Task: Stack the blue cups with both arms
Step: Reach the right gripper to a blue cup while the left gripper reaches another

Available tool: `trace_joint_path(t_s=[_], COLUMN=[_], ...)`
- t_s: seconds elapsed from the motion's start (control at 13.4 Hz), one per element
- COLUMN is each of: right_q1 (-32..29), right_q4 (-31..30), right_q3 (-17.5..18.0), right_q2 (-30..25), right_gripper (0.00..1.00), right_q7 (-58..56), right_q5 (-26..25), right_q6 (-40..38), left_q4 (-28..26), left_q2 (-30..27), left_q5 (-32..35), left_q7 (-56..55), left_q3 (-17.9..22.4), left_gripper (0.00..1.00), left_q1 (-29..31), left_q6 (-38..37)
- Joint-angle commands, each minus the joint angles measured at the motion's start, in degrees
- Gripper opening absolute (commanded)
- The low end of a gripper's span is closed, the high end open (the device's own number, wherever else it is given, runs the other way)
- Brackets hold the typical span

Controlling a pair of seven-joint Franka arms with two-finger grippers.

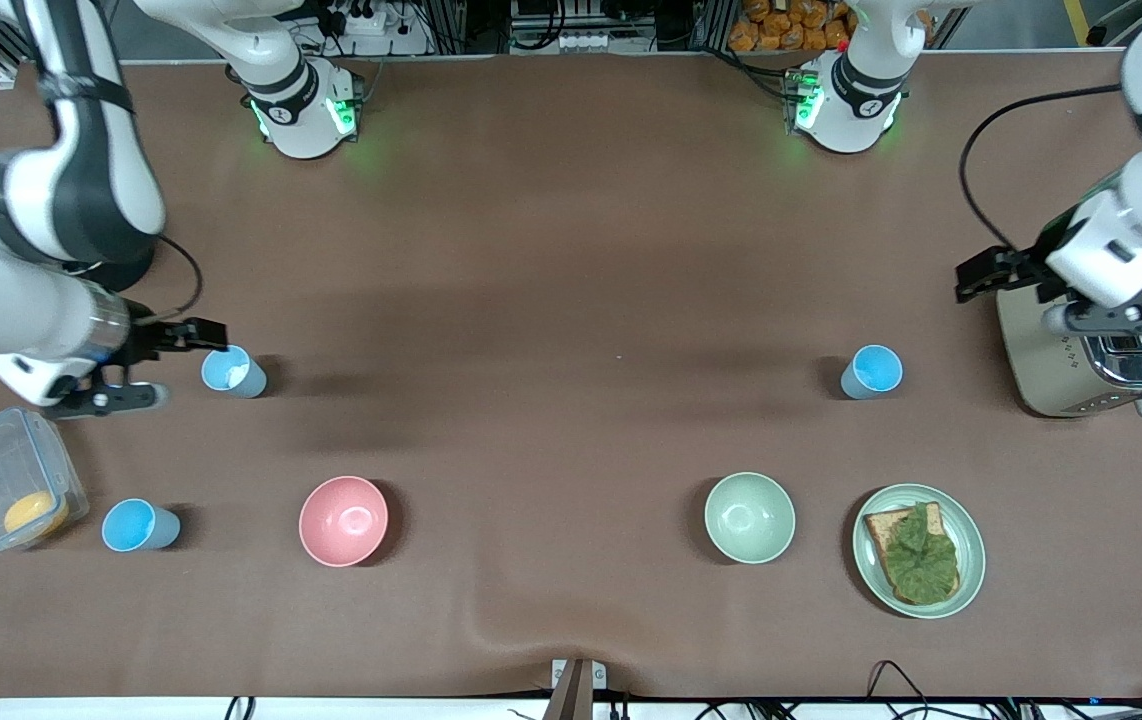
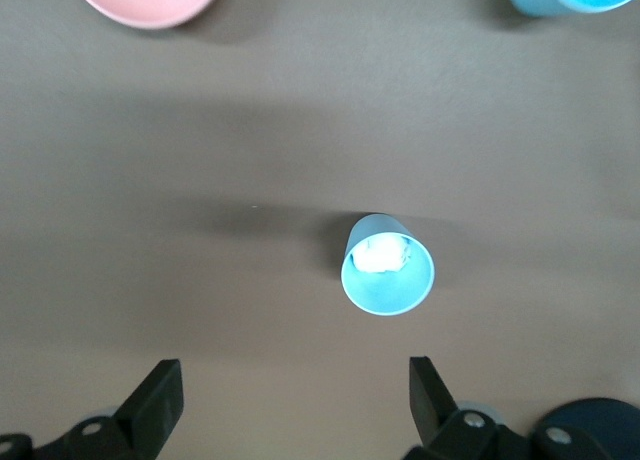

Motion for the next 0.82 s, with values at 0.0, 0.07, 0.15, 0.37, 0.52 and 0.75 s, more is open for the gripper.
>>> trace_joint_path(t_s=[0.0, 0.07, 0.15, 0.37, 0.52, 0.75], right_q1=[1.05, 1.05, 0.97, 0.53, 0.27, 0.0], right_q4=[-4.91, -7.18, -9.73, -14.23, -14.32, -14.32], right_q3=[-0.6, -0.6, -0.6, -0.6, -0.6, -0.69], right_q2=[-0.98, -0.63, -0.19, 1.92, 3.67, 6.58], right_gripper=[1.0, 1.0, 1.0, 1.0, 1.0, 1.0], right_q7=[-0.08, -0.08, -0.08, -0.08, -0.08, -0.08], right_q5=[-2.62, -2.62, -2.62, -2.62, -2.62, -2.62], right_q6=[4.63, 8.14, 11.91, 19.58, 19.77, 20.91], left_q4=[-9.21, -11.33, -13.35, -17.05, -20.82, -21.19], left_q2=[-3.23, -3.24, -3.15, -1.67, -0.17, 3.43], left_q5=[-0.14, 1.08, 2.74, 2.85, 2.85, 2.93], left_q7=[1.1, 1.1, 1.02, 1.1, 1.1, 1.63], left_q3=[-0.8, -1.15, -1.33, -1.42, -1.33, -1.42], left_gripper=[1.0, 1.0, 1.0, 1.0, 1.0, 1.0], left_q1=[0.33, 0.42, 0.51, 0.68, 0.77, 3.4], left_q6=[7.01, 9.56, 11.85, 18.1, 25.63, 30.58])
